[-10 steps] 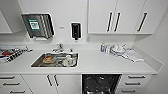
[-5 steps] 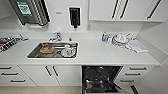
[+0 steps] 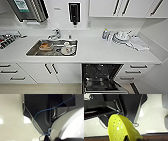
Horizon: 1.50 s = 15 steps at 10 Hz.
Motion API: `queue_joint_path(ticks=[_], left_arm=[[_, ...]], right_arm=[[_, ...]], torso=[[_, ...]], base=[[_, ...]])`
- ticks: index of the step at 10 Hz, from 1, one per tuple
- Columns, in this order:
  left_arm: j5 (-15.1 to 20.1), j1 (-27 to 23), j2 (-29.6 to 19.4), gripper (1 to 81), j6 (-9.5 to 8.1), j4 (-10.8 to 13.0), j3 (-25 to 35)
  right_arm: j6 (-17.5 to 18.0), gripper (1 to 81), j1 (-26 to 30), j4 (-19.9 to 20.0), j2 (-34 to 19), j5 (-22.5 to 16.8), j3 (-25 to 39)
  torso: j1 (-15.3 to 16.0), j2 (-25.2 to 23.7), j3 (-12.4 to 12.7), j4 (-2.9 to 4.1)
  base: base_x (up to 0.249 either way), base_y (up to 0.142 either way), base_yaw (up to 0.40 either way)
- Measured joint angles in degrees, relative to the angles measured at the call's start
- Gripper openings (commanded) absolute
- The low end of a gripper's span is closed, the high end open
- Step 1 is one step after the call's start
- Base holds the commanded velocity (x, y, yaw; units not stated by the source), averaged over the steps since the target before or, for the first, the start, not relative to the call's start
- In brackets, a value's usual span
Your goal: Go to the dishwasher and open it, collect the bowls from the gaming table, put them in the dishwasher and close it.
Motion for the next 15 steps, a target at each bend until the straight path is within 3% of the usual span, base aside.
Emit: queue_joint_path(ticks=[4, 8, 13, 15], left_arm=[[-2.6, -2.3, -10.6, 1.0, -4.57, -0.2, 8.7], [-3.4, -8.5, -18.1, 1.0, -8.59, -0.2, 17.6], [-1.9, -17.6, -26.9, 1.0, -11.72, -0.2, 27.6], [1.9, -20.7, -28.7, 1.0, -12.53, -0.1, 31.7]], right_arm=[[0.0, 1.0, 0.0, -0.3, 0.0, 0.0, 0.1], [0.0, 1.0, 0.0, -0.3, 0.0, 0.4, 0.2], [0.0, 1.0, 0.0, -0.3, 0.0, 0.4, 0.2], [0.0, 1.0, 0.0, -0.3, 0.0, 0.4, 0.2]], torso=[[0.0, 0.0, 0.0, 0.00], [0.0, 0.0, 0.0, 0.00], [0.0, 0.1, -0.1, 0.00], [0.0, 0.1, -0.1, 0.00]], base=[[0.000, 0.000, 0.000], [0.000, 0.000, 0.000], [0.000, 0.000, 0.000], [0.000, 0.000, 0.000]])
